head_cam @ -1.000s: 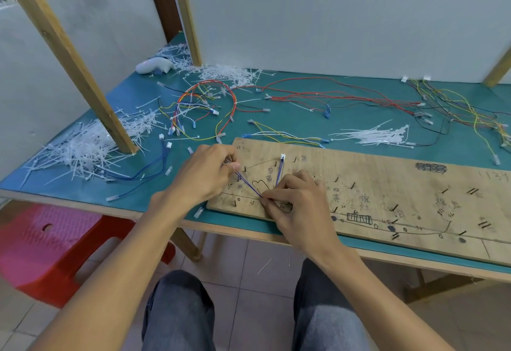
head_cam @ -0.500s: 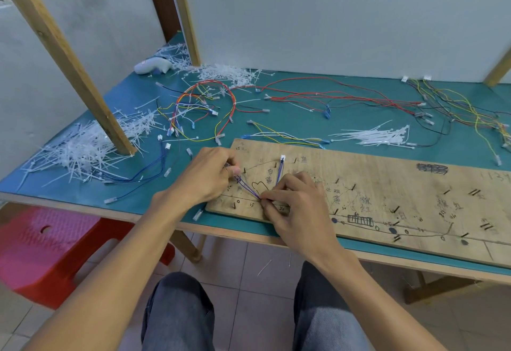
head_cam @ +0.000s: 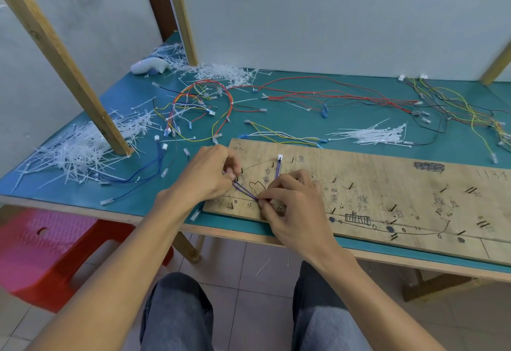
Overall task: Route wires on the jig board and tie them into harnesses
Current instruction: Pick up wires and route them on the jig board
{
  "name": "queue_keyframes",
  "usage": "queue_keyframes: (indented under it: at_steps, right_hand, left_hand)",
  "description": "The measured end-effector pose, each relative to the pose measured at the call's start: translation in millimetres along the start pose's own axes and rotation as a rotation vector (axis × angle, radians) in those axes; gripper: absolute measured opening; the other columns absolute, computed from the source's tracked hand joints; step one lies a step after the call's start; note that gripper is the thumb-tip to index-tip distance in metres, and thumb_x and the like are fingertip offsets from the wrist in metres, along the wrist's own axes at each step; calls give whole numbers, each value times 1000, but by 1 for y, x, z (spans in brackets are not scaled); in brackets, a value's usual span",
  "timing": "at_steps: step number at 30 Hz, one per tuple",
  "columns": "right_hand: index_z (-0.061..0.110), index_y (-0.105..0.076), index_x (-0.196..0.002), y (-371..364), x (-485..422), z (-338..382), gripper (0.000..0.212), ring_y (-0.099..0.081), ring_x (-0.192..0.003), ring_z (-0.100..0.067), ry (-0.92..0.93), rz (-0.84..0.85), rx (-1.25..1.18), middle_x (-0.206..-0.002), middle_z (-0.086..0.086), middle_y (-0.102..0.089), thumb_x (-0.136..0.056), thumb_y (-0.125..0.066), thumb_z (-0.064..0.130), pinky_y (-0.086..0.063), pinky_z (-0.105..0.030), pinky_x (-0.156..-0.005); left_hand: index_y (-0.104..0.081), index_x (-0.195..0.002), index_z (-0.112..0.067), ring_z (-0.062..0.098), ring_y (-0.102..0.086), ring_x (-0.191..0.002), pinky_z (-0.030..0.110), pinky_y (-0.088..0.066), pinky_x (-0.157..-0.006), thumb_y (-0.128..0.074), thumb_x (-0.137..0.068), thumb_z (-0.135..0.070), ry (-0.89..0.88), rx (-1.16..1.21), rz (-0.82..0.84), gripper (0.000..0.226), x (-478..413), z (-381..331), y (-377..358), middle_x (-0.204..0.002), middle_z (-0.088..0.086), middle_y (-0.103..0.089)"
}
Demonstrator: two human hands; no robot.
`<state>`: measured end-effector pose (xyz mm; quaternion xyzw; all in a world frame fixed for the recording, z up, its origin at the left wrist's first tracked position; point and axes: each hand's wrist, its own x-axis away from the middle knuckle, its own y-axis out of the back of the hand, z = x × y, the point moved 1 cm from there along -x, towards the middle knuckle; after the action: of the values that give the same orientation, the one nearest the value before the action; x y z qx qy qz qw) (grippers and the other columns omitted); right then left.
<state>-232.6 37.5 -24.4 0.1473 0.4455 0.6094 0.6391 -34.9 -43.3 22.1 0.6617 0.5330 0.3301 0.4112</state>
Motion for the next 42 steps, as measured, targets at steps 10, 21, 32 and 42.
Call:
queue_keyframes:
  at_steps: [10, 21, 32, 42]
  right_hand:
    - [35, -79, -98, 0, 0, 0, 10, -44, -109, -14, -33, 31, -10, -96, 20, -62, -96, -70, 34, -37, -46, -88]
    - [36, -78, -100, -1, 0, -2, 11, -45, -110, -15, -17, 30, 20, -97, 20, -61, -95, -68, 36, -35, -44, -87]
    - [36, -76, -102, 0, -1, 1, 11, -44, -112, -15, -11, 58, 71, -101, 20, -60, -98, -66, 38, -32, -41, -87]
    - [36, -76, -100, 1, 0, 1, 9, -45, -111, -15, -6, 59, 58, -100, 20, -61, -98, -68, 38, -34, -41, -87]
  left_hand:
    - [-78, -94, -34, -11, -60, -79, 4, -39, -66, -80, -89, -16, -76, -5, 88, 18, 9, 14, 15, -82, -21, -70]
    - [-63, -104, -28, 18, -54, -111, 40, -47, -98, -69, -98, -26, -169, -325, 272, 9, 0, 4, 19, -109, -5, -53]
    - [-48, -100, -31, 20, -53, -89, 46, -50, -79, -49, -105, -23, -375, -329, 211, 10, 7, -1, 32, -90, -5, -50]
    - [-55, -88, -2, 9, -37, -93, 15, -21, -97, -41, -114, -30, -306, -105, 315, 41, 0, 9, 27, -89, 4, -45]
